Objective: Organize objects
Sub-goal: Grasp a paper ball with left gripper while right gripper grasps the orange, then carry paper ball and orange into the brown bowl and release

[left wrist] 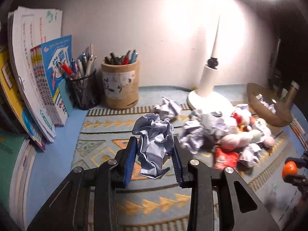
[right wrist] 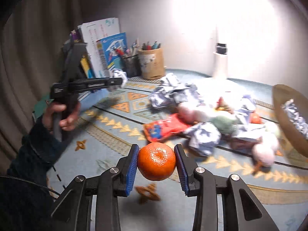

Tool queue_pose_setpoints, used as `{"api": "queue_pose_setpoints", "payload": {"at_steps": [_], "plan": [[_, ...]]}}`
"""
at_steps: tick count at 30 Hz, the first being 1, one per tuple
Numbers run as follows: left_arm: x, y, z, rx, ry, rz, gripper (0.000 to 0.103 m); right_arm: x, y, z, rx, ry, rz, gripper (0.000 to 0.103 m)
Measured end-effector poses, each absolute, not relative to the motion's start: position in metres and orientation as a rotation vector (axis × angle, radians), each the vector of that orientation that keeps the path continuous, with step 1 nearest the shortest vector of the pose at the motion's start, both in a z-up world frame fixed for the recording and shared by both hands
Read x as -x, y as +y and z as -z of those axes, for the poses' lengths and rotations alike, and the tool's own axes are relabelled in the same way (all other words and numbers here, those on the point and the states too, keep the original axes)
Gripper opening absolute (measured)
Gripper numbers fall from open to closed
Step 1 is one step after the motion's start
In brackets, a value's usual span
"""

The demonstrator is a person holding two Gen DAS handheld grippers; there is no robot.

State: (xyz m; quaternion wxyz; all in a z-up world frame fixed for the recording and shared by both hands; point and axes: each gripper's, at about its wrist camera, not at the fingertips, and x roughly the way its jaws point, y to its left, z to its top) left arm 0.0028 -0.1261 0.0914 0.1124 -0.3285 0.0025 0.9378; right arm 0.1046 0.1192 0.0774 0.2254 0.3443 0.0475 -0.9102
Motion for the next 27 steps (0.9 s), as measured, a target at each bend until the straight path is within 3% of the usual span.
{"api": "queue_pose_setpoints", "payload": {"at_steps": [6, 11, 19, 23, 27], "plan": [[-0.074, -0.018, -0.073, 1.031, -0.054, -2.647, 0.032, -0.112, 0.2, -0.07, -1.027, 0.099, 2.616, 0.037], [-0.089, 0.038, -0.039, 1.105, -0.194, -2.597, 0.032, -0.108, 0.234, -0.047, -1.129, 0.129, 2.612, 0.037], [-0.09, 0.071, -0.026, 1.159, -0.068, -2.623, 0.035, -0.105, 0.257, -0.021, -1.239, 0.091, 2.512, 0.038], [-0.093, 0.074, -0.026, 1.152, -0.036, -2.639, 0.037, -0.112, 0.265, -0.023, -1.235, 0.059, 2.503, 0.062], [-0.093, 0.076, -0.026, 1.151, -0.03, -2.642, 0.037, -0.118, 0.27, -0.024, -1.227, 0.027, 2.496, 0.062]]}}
